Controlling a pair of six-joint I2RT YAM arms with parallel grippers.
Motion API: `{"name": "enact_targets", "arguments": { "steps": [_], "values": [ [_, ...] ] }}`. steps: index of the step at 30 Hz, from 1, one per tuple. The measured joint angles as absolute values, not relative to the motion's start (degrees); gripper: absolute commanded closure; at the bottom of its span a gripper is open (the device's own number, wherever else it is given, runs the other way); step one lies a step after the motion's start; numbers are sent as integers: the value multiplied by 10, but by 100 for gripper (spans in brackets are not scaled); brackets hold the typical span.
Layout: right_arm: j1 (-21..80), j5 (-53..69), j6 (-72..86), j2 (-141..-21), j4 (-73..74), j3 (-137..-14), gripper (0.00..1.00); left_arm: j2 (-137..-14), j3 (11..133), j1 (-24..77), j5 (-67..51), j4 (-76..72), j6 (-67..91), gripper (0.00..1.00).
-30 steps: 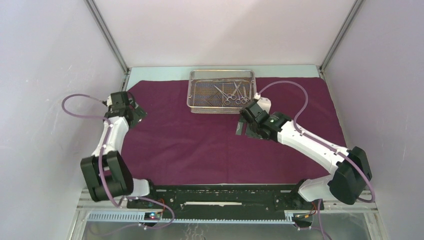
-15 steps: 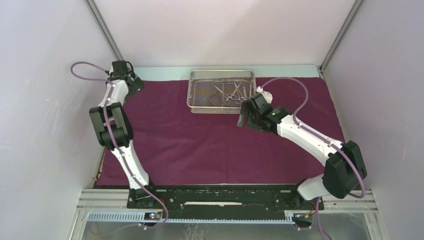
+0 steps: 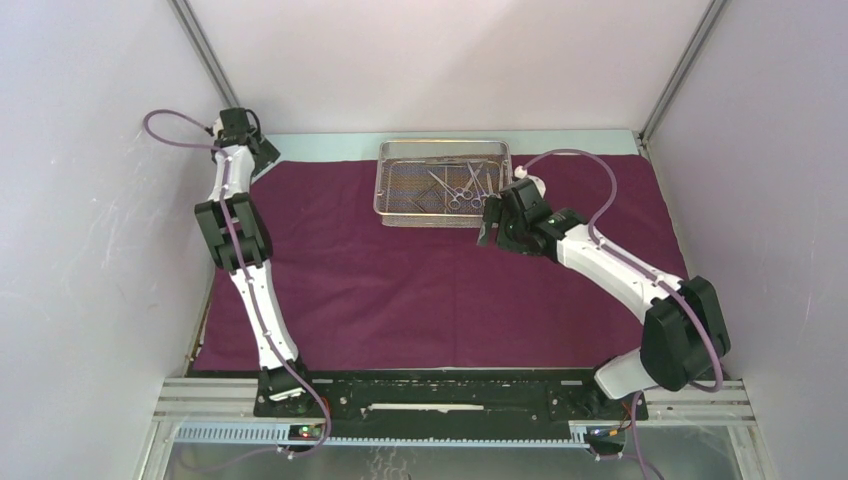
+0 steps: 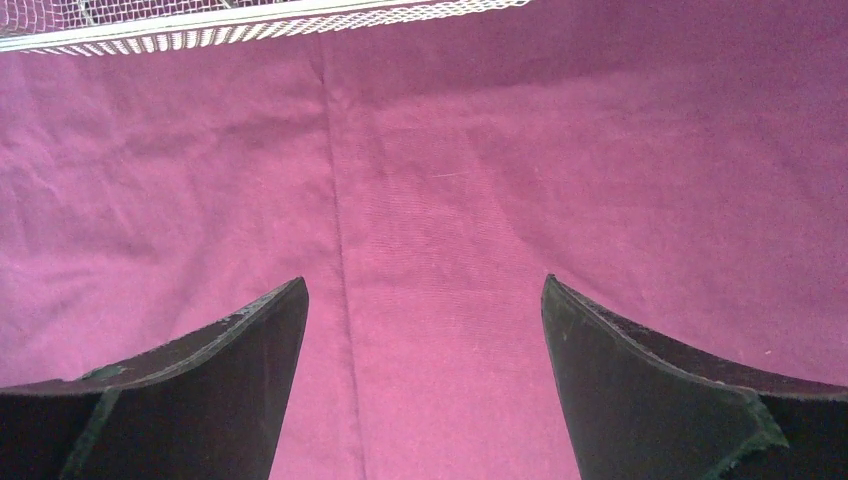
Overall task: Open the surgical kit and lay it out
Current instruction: Smooth out the surgical kit at the center of the board.
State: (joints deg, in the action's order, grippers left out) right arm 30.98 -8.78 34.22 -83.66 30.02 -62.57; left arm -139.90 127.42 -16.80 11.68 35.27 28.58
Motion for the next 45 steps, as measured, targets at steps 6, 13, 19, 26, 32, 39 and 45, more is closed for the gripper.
{"name": "enact_targets", "arguments": {
  "steps": [6, 13, 19, 26, 32, 39, 45],
  "values": [
    [303, -70, 332, -849, 289, -626, 6, -1435, 1305, -173, 121, 363, 306, 10],
    [293, -43, 331, -858, 277, -626, 8, -1463, 1329, -175, 118, 385, 353, 26],
    [281, -19, 331, -870, 274, -626, 9, -1468, 1329, -176, 109, 389, 390, 45],
    [277, 8, 331, -872, 273, -626, 9, -1468, 1329, -175, 85, 389, 400, 84],
    [275, 20, 331, -872, 272, -626, 10, -1464, 1305, -175, 67, 374, 389, 99],
    [275, 28, 331, -872, 271, -626, 10, -1434, 1268, -177, 101, 380, 322, 51],
    [274, 34, 330, -872, 269, -626, 10, -1412, 1251, -195, 124, 385, 289, 23]
  ]
}}
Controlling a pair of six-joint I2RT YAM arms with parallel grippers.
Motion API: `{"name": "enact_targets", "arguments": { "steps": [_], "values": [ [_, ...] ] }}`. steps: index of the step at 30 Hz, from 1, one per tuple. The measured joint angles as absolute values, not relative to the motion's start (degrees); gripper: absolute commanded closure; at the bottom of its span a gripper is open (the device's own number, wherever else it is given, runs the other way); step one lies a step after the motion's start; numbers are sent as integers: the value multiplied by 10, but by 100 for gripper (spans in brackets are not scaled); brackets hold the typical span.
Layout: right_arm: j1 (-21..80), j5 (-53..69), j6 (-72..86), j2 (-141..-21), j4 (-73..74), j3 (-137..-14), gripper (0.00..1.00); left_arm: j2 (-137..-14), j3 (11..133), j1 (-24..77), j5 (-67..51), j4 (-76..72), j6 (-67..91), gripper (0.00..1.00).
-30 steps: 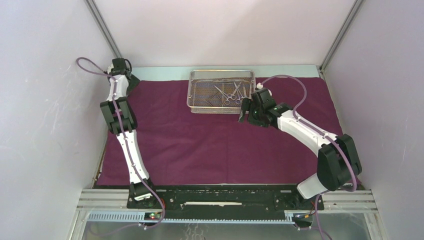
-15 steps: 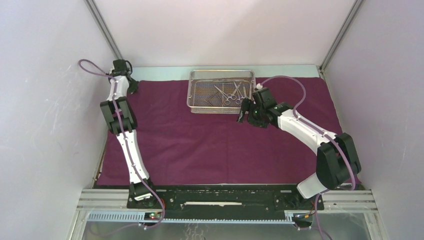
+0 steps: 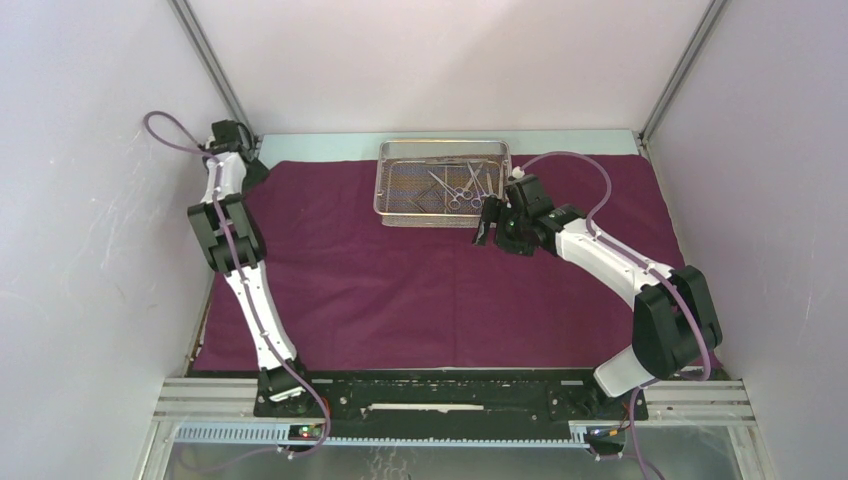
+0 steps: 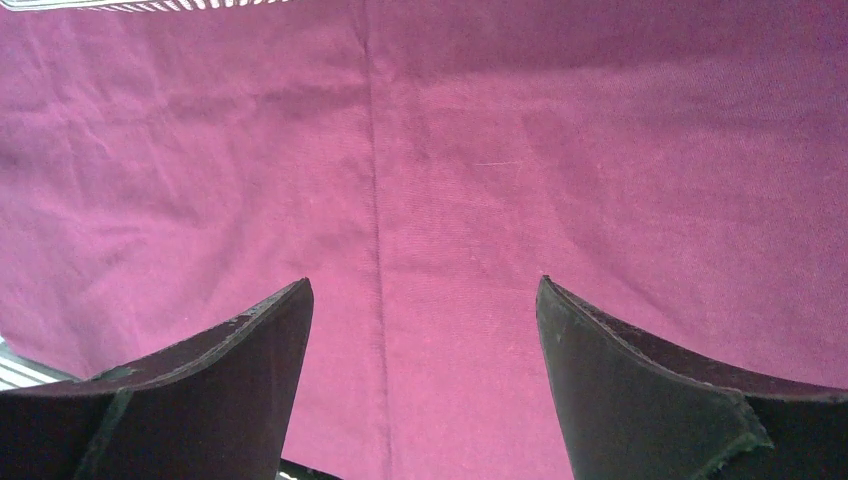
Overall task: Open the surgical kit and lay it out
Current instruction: Smooth out the surgical kit at the center of the board.
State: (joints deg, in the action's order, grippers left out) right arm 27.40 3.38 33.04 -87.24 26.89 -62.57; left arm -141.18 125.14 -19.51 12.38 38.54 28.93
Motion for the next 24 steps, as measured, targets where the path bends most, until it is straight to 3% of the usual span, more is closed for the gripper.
{"name": "enact_targets", "arguments": {
  "steps": [4, 24],
  "values": [
    [274, 35, 330, -872, 269, -625, 10, -1411, 1252, -210, 124, 399, 280, 12],
    [273, 50, 326, -870, 269, -625, 10, -1387, 1228, -235, 75, 431, 239, 7]
  ]
}}
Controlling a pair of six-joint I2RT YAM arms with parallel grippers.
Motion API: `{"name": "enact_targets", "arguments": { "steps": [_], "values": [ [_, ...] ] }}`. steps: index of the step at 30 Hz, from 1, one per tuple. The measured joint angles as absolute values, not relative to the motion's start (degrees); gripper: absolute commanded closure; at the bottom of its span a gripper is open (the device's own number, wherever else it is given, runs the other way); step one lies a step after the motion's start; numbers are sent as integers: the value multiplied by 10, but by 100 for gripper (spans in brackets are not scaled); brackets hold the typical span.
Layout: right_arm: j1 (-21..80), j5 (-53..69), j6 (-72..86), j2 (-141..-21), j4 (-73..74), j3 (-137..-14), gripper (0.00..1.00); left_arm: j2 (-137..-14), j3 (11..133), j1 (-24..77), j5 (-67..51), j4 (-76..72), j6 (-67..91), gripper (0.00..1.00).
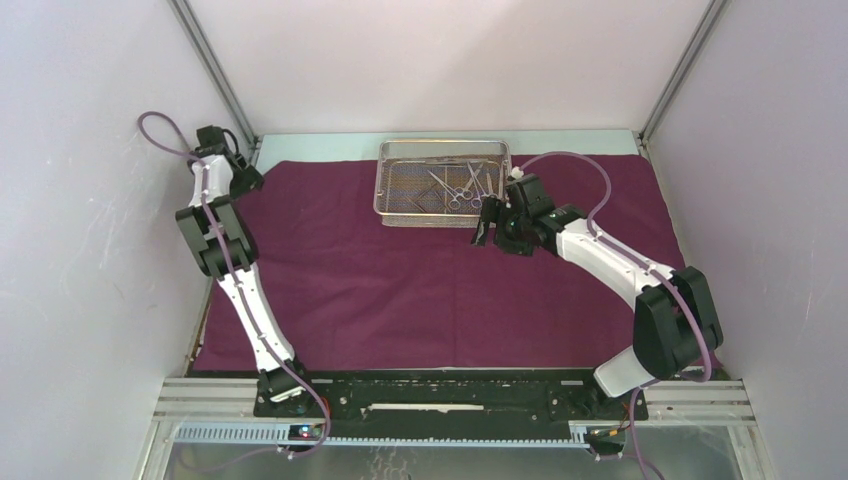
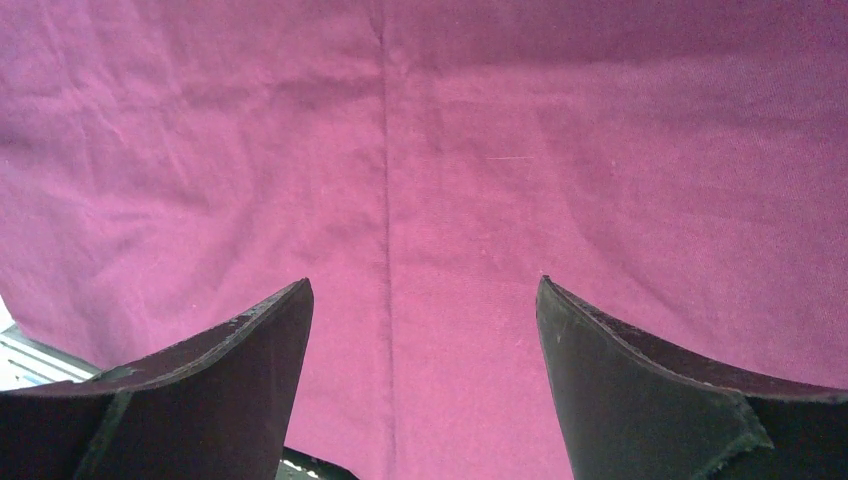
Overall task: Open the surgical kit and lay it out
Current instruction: Smooth out the surgical kit at the center of the board.
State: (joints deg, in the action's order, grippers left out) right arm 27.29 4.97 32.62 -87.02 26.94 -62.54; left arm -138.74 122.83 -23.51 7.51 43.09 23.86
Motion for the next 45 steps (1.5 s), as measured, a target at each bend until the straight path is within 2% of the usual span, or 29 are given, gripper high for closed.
{"name": "enact_targets", "arguments": {
  "steps": [12, 18, 24, 27, 32, 39, 42, 45],
  "values": [
    [275, 80, 311, -860, 271, -625, 10, -1374, 1199, -238, 153, 451, 149, 5],
    [275, 84, 293, -830, 279, -625, 10, -1366, 1174, -238, 169, 443, 124, 8],
    [275, 89, 283, -817, 281, -625, 10, -1360, 1163, -242, 165, 441, 111, 21],
    [275, 90, 281, -816, 286, -625, 10, -1359, 1163, -247, 157, 443, 102, 21],
    [276, 89, 272, -811, 297, -625, 10, -1354, 1160, -251, 121, 452, 99, 15],
    [287, 89, 270, -811, 307, -625, 10, -1340, 1124, -267, 52, 449, 106, 19],
    [291, 86, 269, -810, 309, -625, 10, -1334, 1112, -268, 44, 440, 105, 26],
    [295, 82, 269, -806, 312, -625, 10, -1328, 1101, -268, 36, 436, 109, 41]
  ]
}}
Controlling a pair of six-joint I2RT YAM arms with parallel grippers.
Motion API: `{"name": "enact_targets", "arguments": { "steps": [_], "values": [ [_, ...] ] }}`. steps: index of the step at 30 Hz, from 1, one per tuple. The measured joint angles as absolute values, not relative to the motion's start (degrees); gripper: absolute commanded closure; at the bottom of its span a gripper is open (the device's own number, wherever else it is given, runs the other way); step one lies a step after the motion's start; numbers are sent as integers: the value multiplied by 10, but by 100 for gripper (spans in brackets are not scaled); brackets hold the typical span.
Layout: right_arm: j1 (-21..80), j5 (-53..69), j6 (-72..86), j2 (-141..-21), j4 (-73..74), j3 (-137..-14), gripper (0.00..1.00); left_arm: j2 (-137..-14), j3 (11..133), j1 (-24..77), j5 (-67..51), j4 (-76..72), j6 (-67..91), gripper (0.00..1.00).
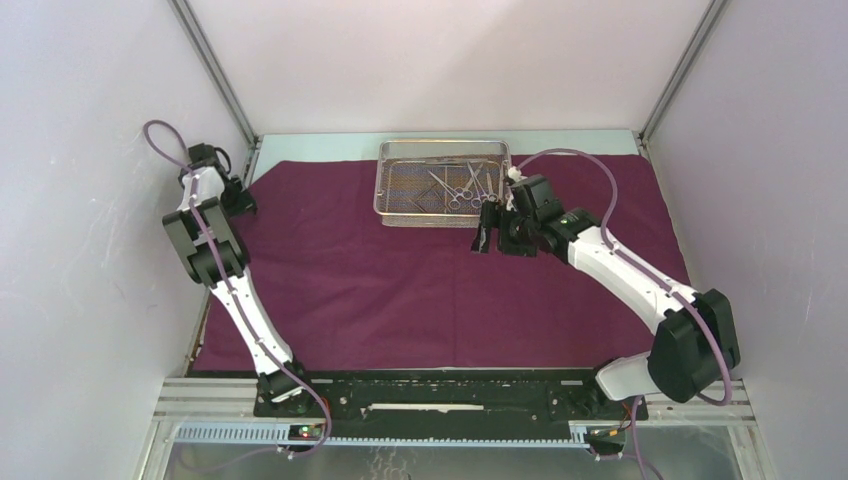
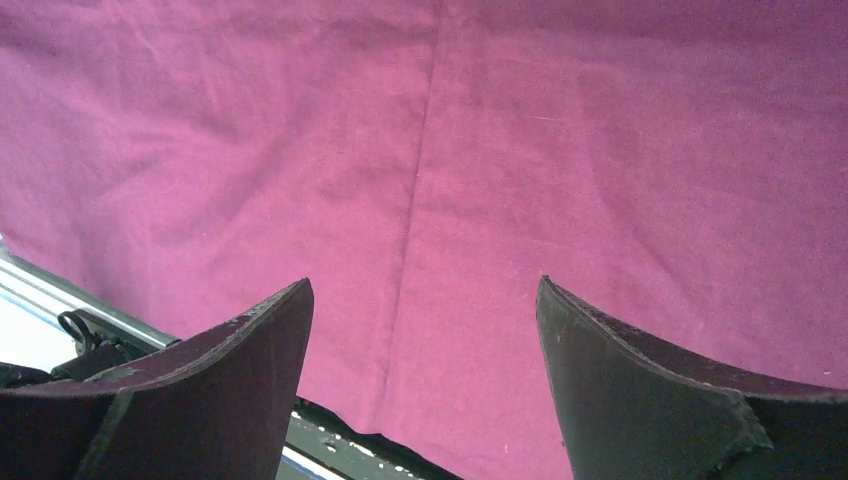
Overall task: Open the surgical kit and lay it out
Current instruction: Smooth out the surgical kit at the center of the board.
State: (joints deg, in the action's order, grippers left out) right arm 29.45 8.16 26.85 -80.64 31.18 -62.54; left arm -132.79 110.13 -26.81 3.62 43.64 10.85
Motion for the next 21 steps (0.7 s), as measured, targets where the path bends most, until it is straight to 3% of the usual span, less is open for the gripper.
{"name": "enact_targets", "arguments": {
  "steps": [4, 8, 14, 21],
  "values": [
    [296, 76, 269, -795, 315, -625, 10, -1322, 1092, -268, 33, 436, 114, 66],
    [296, 73, 269, -786, 320, -625, 10, -1312, 1078, -271, 43, 431, 110, 82],
    [301, 65, 269, -785, 322, -625, 11, -1305, 1065, -264, 46, 429, 116, 95],
    [307, 64, 269, -784, 320, -618, 11, -1291, 1043, -240, 56, 423, 126, 100]
  ]
}}
